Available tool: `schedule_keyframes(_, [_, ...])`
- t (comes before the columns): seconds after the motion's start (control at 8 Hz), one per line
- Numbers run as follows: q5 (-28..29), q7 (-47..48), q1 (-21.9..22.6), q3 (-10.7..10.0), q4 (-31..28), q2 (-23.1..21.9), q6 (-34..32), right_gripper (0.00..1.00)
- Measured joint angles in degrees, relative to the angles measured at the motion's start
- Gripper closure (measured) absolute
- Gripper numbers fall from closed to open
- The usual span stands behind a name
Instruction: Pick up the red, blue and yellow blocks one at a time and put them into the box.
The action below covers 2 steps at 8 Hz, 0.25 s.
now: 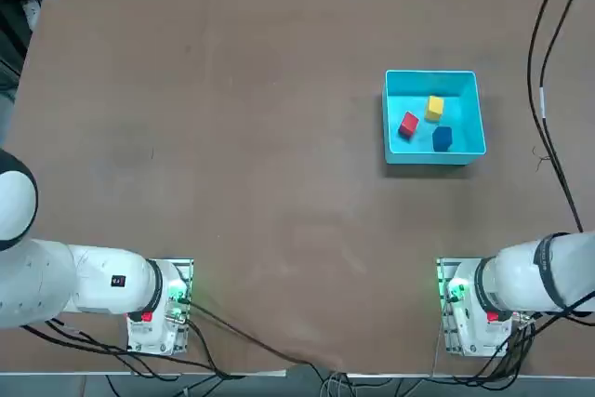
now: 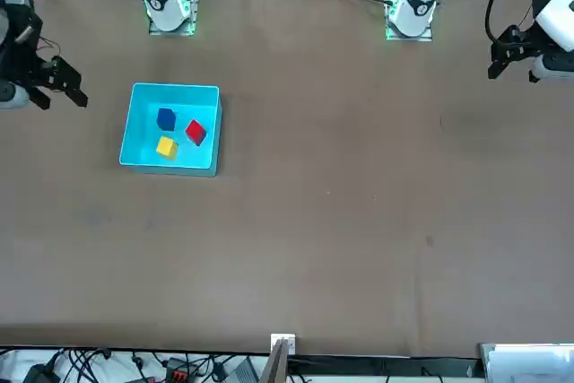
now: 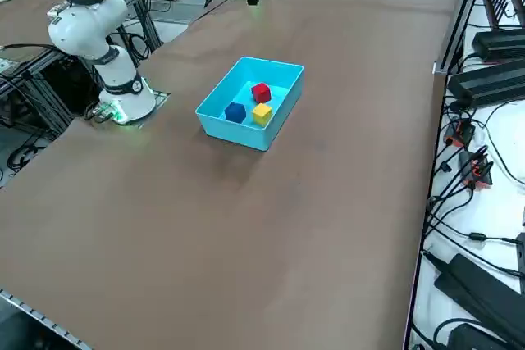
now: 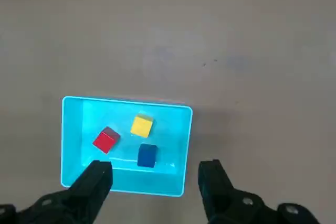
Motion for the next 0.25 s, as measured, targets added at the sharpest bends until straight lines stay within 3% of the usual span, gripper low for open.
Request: schedule_keyframes(0.25, [0.00, -0.03, -0.18, 0.02, -1.62, -2.10, -0.55, 0.00])
